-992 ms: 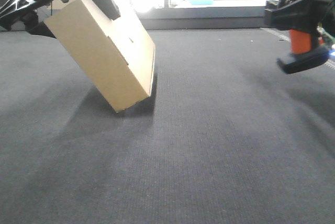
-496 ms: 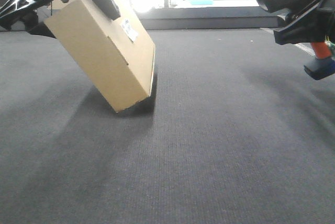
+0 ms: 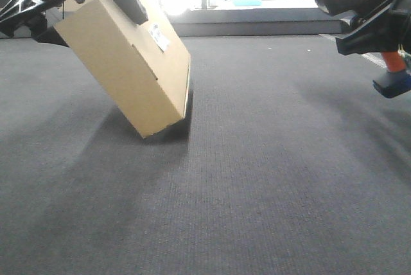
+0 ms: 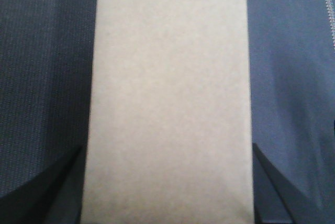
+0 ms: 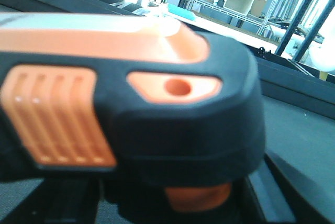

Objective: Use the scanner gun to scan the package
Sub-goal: 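Lift the scanner gun with the right gripper toward the held box, then lower the scanner gun back onto the table and release it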

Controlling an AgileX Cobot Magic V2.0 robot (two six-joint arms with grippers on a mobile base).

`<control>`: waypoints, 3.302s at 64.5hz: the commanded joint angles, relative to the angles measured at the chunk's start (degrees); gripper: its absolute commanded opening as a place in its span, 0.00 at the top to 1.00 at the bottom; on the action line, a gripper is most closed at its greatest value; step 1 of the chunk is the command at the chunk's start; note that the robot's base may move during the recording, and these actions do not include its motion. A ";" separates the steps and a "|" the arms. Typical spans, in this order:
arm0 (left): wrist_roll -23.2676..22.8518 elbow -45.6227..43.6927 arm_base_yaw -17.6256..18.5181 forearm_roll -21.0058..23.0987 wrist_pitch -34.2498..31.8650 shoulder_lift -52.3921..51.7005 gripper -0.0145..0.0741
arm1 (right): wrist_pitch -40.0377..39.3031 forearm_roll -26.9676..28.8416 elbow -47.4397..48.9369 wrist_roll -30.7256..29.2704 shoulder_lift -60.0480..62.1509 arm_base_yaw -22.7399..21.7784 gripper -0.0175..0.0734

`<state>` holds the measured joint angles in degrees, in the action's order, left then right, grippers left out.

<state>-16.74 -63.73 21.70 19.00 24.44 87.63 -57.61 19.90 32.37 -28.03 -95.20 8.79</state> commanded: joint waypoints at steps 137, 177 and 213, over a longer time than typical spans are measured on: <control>-0.39 -0.22 0.28 0.31 -1.45 -0.34 0.88 | -12.35 -9.25 -1.84 38.50 -5.69 -0.12 0.30; -0.39 -0.22 0.28 0.31 -1.45 -0.34 0.88 | -12.35 -9.13 -11.38 38.50 1.04 -0.12 0.25; 1.28 -0.56 -0.07 -4.71 2.40 -1.39 0.88 | -0.94 -9.45 -22.70 38.17 24.37 -0.12 0.99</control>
<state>-16.40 -63.73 21.70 16.76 25.43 87.63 -63.11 11.02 10.21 10.49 -75.17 8.79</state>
